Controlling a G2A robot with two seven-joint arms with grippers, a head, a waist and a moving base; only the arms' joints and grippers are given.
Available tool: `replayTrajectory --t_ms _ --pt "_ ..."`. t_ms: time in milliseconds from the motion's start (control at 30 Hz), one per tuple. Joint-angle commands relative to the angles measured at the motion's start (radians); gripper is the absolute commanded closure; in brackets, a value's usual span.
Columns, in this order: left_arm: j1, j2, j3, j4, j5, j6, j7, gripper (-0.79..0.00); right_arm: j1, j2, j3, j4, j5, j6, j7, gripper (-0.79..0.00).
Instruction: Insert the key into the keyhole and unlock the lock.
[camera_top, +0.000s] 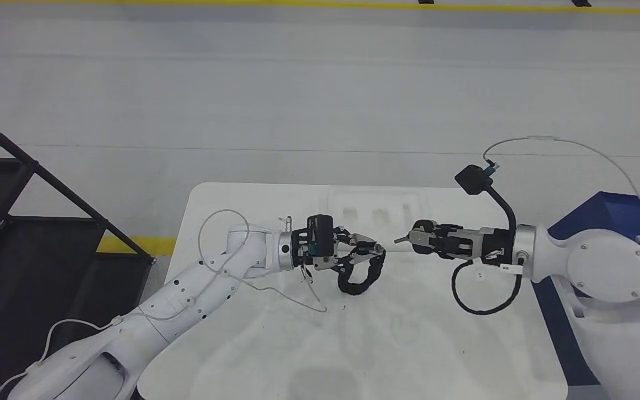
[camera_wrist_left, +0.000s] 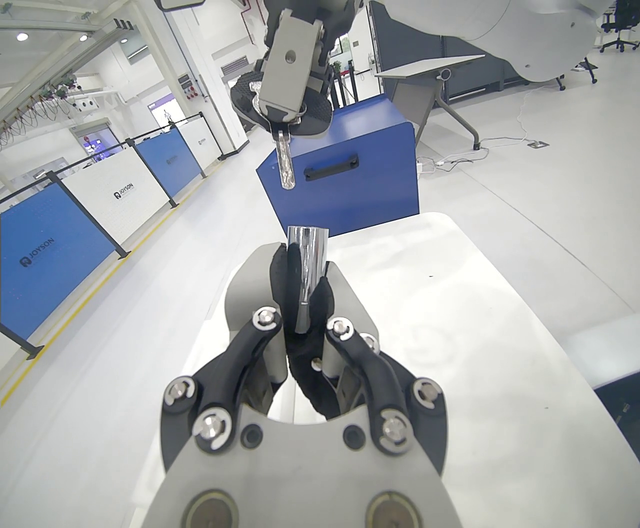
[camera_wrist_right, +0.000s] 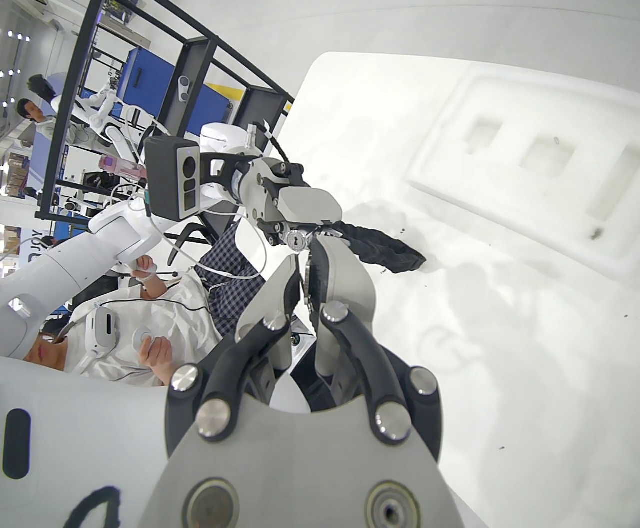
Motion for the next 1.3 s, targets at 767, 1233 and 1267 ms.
replayTrajectory --t_ms 767,1233,1267 --pt "-0.138 -0.155 0.080 0.222 0.004 0.037 0.156 0.000 -0.070 0.022 0.016 -0.298 -0.234 0.226 -0.096 0.000" --pt "-0.150 -0.211 0.096 0.302 0.056 0.032 0.240 0.000 -0.048 0.023 -0.044 -0.298 -0.311 0.324 -0.126 0.000" --pt "-0.150 -0.214 0.095 0.303 0.059 0.029 0.242 0.000 -0.048 0.023 -0.046 -0.298 -0.314 0.328 -0.127 0.000"
